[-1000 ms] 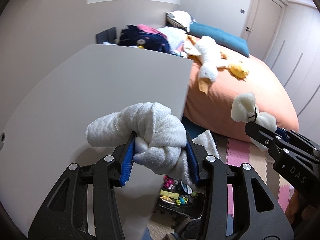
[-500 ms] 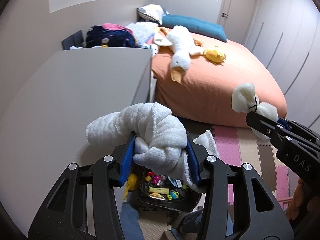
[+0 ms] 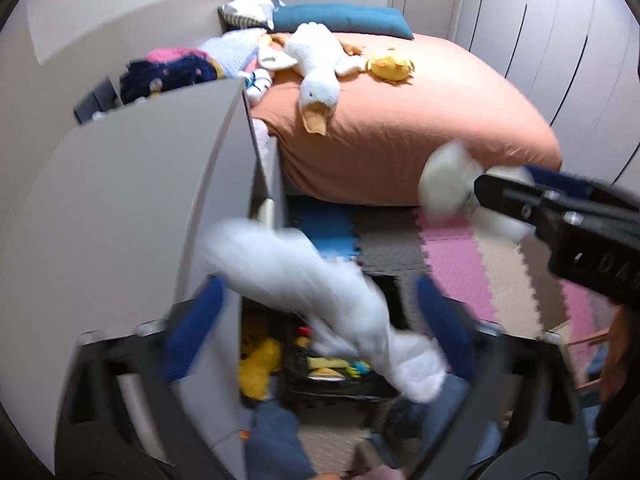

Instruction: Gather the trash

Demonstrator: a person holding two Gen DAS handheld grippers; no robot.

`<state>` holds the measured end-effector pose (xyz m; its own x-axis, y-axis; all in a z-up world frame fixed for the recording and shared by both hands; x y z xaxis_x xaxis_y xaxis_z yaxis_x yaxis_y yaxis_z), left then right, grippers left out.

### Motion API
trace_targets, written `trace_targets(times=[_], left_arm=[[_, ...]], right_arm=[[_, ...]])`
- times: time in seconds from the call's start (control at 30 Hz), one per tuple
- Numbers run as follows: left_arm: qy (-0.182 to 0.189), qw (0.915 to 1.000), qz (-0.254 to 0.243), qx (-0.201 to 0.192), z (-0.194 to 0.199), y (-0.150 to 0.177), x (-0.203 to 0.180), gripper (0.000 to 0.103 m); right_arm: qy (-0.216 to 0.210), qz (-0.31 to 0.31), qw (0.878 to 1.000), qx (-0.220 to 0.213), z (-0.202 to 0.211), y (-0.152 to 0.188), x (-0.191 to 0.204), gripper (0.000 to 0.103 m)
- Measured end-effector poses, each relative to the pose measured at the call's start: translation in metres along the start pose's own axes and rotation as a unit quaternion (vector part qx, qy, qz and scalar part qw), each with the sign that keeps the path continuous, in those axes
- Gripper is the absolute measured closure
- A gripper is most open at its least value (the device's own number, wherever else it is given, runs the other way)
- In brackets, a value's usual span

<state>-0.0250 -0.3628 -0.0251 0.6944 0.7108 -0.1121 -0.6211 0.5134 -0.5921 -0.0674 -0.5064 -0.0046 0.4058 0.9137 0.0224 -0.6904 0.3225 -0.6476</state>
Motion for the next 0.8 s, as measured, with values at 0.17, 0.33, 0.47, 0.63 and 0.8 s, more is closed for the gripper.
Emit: trace_targets(times=[0.17, 0.33, 0.47, 0.63, 0.8], left_arm=[[-0.011, 0.9998, 0.018, -0.003, 0.004, -0.002, 0.010, 0.006], [-0.012, 0.9996, 0.024, -0.011, 0.009, -0.003, 0.013, 0.006], [-0.009, 0.9995, 0.028, -0.015, 0.009, -0.002, 0.011, 0.006], [-0.009, 0.9994, 0.030, -0.016, 0.011, 0.000, 0.014, 0.006], [-0.007, 0.9992, 0.034, -0.020, 0.015, 0.000, 0.017, 0.006]], right_arm=[[-0.001, -0.014, 1.000, -0.004, 0.001, -0.003, -0.005, 0.030], [-0.002, -0.014, 1.000, -0.005, 0.001, -0.001, -0.006, 0.029], [-0.001, -0.012, 1.000, -0.006, 0.001, -0.001, -0.006, 0.029], [-0.002, -0.011, 1.000, -0.005, 0.001, -0.001, -0.006, 0.029], [-0.003, -0.008, 1.000, -0.004, 0.001, 0.000, -0.003, 0.029]])
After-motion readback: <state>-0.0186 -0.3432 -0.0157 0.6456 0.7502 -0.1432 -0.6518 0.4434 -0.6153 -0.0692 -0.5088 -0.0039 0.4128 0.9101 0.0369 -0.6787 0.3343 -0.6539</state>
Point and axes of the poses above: each gripper's, at about its wrist camera, not at the fingertips, and z roughly against the way its jaws point, x to its left, y to its underside, the point moved 1 cm from there along -z, roughly the way its jaws point, and after that the axes turned 11 degrees about y, right-handed, at the moved point
